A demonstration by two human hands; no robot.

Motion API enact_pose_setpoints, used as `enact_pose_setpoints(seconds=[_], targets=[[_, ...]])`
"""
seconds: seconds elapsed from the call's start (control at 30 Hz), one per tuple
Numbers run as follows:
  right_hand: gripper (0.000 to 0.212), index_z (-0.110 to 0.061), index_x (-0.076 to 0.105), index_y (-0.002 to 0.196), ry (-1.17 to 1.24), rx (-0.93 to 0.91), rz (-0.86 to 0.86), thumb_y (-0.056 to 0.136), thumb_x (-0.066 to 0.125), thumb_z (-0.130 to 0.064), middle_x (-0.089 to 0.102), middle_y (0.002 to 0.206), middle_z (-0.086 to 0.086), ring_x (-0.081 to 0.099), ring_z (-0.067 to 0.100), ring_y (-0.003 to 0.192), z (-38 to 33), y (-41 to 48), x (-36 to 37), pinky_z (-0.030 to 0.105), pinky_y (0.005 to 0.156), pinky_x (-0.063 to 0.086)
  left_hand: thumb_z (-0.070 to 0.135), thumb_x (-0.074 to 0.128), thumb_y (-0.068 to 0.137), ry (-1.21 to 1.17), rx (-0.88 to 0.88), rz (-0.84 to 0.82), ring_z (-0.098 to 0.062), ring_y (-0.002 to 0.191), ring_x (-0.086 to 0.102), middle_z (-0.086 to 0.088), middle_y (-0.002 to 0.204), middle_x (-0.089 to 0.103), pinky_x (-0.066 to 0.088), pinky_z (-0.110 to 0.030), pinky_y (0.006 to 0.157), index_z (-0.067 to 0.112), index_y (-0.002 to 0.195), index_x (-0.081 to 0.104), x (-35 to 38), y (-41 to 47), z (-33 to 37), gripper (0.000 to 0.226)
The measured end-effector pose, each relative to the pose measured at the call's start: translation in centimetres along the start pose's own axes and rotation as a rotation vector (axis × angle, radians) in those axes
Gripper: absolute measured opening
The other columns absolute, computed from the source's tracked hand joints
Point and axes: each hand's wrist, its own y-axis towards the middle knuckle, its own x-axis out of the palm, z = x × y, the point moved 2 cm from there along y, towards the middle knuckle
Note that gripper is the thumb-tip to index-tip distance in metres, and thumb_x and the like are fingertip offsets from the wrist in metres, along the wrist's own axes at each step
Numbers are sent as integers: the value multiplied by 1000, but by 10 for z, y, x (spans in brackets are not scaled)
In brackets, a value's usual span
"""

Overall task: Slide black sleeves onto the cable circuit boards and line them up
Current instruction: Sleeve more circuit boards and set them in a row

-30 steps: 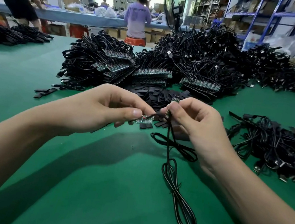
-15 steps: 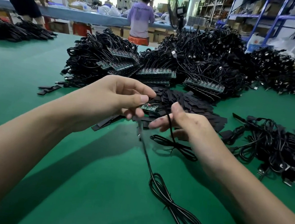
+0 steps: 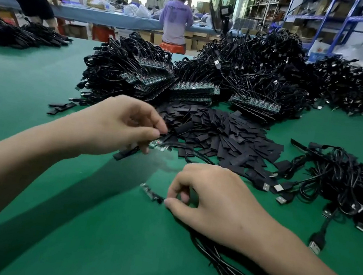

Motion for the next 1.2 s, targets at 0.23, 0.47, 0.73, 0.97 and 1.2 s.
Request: enact_pose_setpoints(seconds=[0.23,0.47,0.73,0.97,1.2], targets=[[10,-9,60,91,1312,122,41,99,56,-14,75,77,9,70,20,68,18,5,-23,26,65,57,40,73,90,481,8,-251,8,76,66,27,78,72,53,-17,72,43,89,72,1,-6,-16,3],[32,-13,59,94,1191,374,260,109,41,-35,32,53,-5,27,13,44,45,8,-21,28,46,31,34,64,98,609,140,85,-17,107,63,6,115,67,51,-35,94,28,124,72,47,43,-9,27],[20,-25,62,81,437,311,326,100,60,-33,38,48,-11,29,7,48,46,5,-15,20,47,28,42,73,91,606,134,137,-17,93,65,4,99,71,49,-28,77,26,103,79,59,60,-18,21],[26,-22,54,77,409,369,306,100,56,-34,42,52,-12,34,6,50,49,6,-11,22,51,30,38,81,83,414,231,234,3,75,67,13,85,75,56,-22,76,24,98,80,49,30,-6,20],[28,-25,70,82,587,350,300,95,65,-49,62,61,-2,47,5,57,45,4,-6,32,63,38,30,81,83,166,380,280,-4,76,67,17,83,72,52,-20,70,24,98,80,54,-10,10,16]])
